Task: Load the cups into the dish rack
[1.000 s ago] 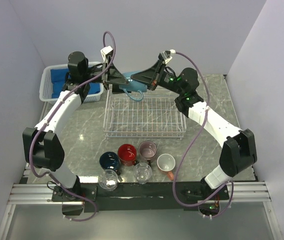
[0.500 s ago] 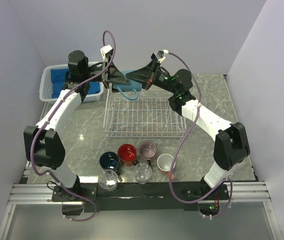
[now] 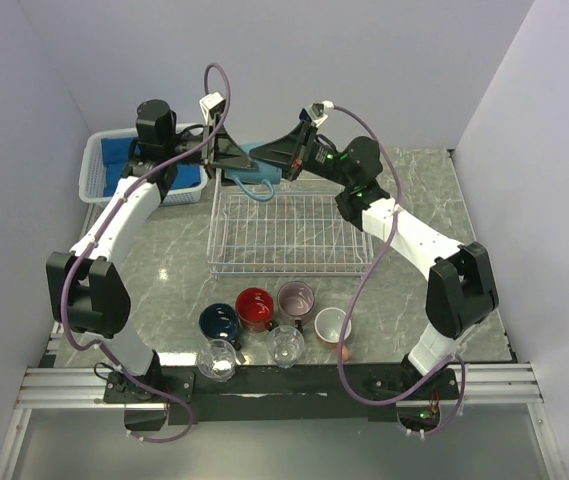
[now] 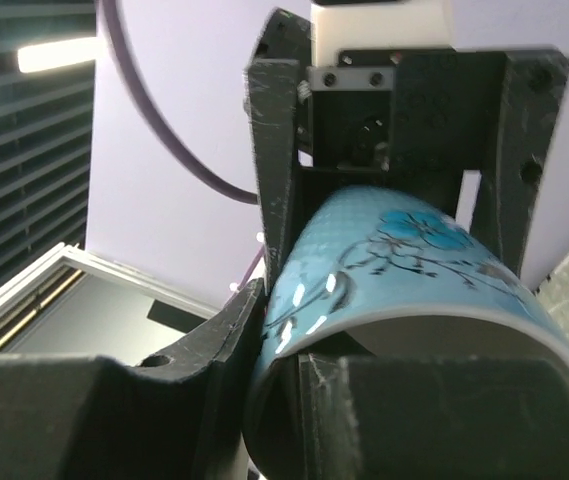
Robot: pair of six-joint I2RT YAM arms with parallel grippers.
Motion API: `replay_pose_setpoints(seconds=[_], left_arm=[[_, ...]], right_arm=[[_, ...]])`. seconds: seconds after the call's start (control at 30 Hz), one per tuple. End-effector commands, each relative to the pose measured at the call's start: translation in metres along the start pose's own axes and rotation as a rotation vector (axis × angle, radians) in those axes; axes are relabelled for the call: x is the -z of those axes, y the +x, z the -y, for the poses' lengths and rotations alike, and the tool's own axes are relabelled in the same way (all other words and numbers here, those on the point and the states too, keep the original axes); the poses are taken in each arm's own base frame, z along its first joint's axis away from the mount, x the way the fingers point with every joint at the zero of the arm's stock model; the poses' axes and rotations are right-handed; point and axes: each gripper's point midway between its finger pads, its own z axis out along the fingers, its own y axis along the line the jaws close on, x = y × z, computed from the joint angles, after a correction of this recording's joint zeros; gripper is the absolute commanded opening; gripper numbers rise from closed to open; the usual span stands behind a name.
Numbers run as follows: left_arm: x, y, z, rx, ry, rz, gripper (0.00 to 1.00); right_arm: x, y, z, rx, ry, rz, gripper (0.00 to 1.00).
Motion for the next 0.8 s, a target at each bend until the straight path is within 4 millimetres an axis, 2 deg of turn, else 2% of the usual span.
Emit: replay_pose_setpoints(seconds=[0.0,0.07,0.1,0.17,0.2,0.27,0.3,0.37,0.4,0.43,0.47,0.5,0.53,0.57,0.6,0.63,0.7,0.73,0.77], left_arm=[[0.016,-0.013,0.025,-0.201,-0.018,0.058,0.01],[0.022,-0.012,0.019,-0.179,-0.036,0.060,0.01],[0.024,-0.011,0.018,-0.174,-0.038,0.059,0.01],[0.027,-0.010,0.015,-0.165,-0.043,0.056,0.01],[0.028,-0.011,0.016,-0.173,-0.047,0.059,0.01],[0.030,-0.010,0.009,-0.154,-0.070,0.059,0.01],[0.030,-0.012,0.013,-0.171,-0.079,0.060,0.01],[0.031,-0.012,-0.004,-0.161,-0.138,0.070,0.01],[0.032,-0.016,-0.003,-0.195,-0.168,0.081,0.01],[0.031,-0.018,-0.015,-0.197,-0.203,0.080,0.01],[0.033,-0.015,-0.036,-0.196,-0.303,0.079,0.01],[0.032,-0.022,-0.033,-0.257,-0.350,0.081,0.01],[0.022,-0.020,-0.050,-0.252,-0.391,0.041,0.01],[0.022,-0.027,-0.069,-0.306,-0.502,0.042,0.01],[0.017,-0.028,-0.067,-0.327,-0.532,0.027,0.01],[0.005,-0.028,-0.077,-0.345,-0.562,0.001,0.01],[-0.001,-0.039,-0.082,-0.427,-0.659,-0.002,0.01],[-0.015,-0.038,-0.099,-0.434,-0.689,-0.043,0.01],[-0.019,-0.040,-0.107,-0.468,-0.720,-0.071,0.01]], right_arm=[[0.015,0.010,-0.013,0.013,0.022,-0.040,0.33],[0.027,0.004,-0.005,0.012,0.057,-0.017,0.37],[0.032,0.003,-0.011,0.031,0.056,-0.010,0.40],[0.045,-0.004,-0.004,0.024,0.094,0.005,0.49],[0.051,-0.004,-0.007,0.051,0.100,0.009,0.51],[0.065,-0.011,0.000,0.060,0.140,0.031,0.54],[0.073,-0.011,0.001,0.072,0.169,0.037,0.61],[0.093,-0.015,0.005,0.070,0.225,0.067,0.63],[0.102,-0.017,0.008,0.099,0.250,0.079,0.63],[0.110,-0.018,0.011,0.106,0.278,0.090,0.63],[0.120,-0.013,0.012,0.089,0.325,0.101,0.63],[0.133,-0.021,0.015,0.143,0.363,0.132,0.64],[0.141,-0.022,0.018,0.157,0.397,0.145,0.64],[0.151,-0.017,0.018,0.140,0.453,0.158,0.64],[0.160,-0.022,0.022,0.210,0.504,0.180,0.65],[0.166,-0.022,0.024,0.223,0.543,0.189,0.65],[0.177,-0.016,0.022,0.257,0.604,0.192,0.66],[0.182,-0.018,0.022,0.271,0.630,0.214,0.66],[0.188,-0.011,0.020,0.272,0.647,0.220,0.66]])
